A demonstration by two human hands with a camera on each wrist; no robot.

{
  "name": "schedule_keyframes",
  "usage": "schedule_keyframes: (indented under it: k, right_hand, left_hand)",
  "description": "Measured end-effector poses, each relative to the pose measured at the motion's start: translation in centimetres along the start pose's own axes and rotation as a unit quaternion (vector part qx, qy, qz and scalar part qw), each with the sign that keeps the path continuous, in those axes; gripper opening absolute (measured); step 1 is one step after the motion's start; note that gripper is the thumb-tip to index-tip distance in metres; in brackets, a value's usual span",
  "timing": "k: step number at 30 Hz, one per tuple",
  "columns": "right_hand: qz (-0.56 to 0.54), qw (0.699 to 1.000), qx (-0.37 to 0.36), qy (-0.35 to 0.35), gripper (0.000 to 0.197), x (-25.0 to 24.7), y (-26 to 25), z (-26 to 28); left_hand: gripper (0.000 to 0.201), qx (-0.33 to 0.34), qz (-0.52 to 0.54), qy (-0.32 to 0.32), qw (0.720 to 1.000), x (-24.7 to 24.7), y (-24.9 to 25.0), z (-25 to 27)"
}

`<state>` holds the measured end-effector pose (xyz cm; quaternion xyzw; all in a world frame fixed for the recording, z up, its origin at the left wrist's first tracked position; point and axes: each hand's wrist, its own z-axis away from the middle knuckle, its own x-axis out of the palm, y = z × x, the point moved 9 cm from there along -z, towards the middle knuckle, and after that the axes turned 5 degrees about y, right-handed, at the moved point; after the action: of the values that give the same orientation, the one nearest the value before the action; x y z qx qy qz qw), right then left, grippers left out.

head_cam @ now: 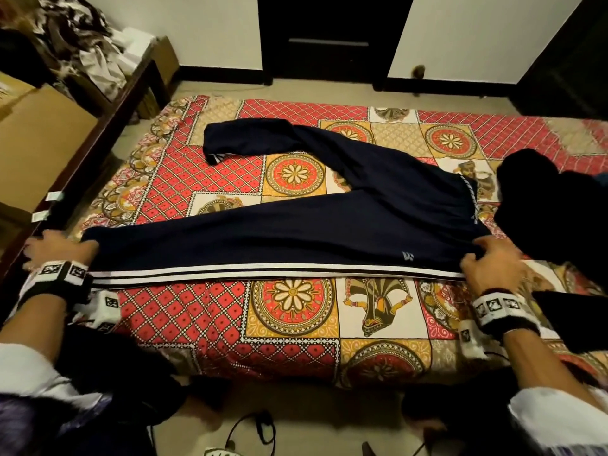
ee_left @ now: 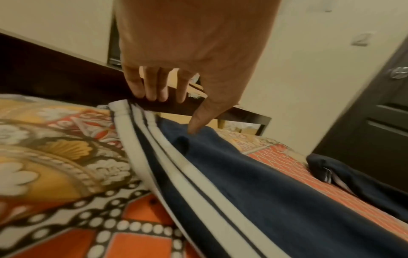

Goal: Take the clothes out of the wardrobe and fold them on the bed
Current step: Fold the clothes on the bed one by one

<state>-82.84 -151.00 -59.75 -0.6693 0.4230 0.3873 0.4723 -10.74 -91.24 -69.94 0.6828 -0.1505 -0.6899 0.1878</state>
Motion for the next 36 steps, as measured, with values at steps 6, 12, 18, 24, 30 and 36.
schedule_keyframes:
  k: [6, 12, 18, 24, 30, 36]
  right_hand:
    - [-0.045, 0.958, -0.215, -0.182, 0.01, 5.1, -10.1, 7.4]
    - [-0.02, 0.932, -0.265, -0.248, 0.021, 7.0, -12.2, 9.2]
    - [-0.019, 0.907, -0.307, -0.287, 0.035, 7.1, -13.5, 9.9]
    - [-0.029, 0.905, -0.309, -0.291, 0.025, 7.6, -14.1, 9.5]
    - [-0.056, 0.913, -0.285, -0.287, 0.016, 7.6, -14.1, 8.9]
    - [-0.03, 0.892, -0.298, -0.338, 0.013, 7.5, -14.4, 9.7]
  left_hand:
    - [0.021, 0.293, 0.009, -0.204, 0.934, 2.6, 19.2, 16.3]
    - [0.011, 0.492, 0.035, -0.28, 0.824, 10.6, 33.4, 28.8]
    - [0.036, 0.56, -0.045, -0.233, 0.794, 18.5, 45.6, 35.7]
    - [0.051, 0.53, -0.073, -0.241, 0.81, 25.6, 51.0, 37.5]
    - [0.032, 0.516, -0.095, -0.221, 0.822, 28.5, 54.0, 37.1]
    - [0.029, 0.466, -0.041, -0.161, 0.869, 28.1, 55.0, 34.2]
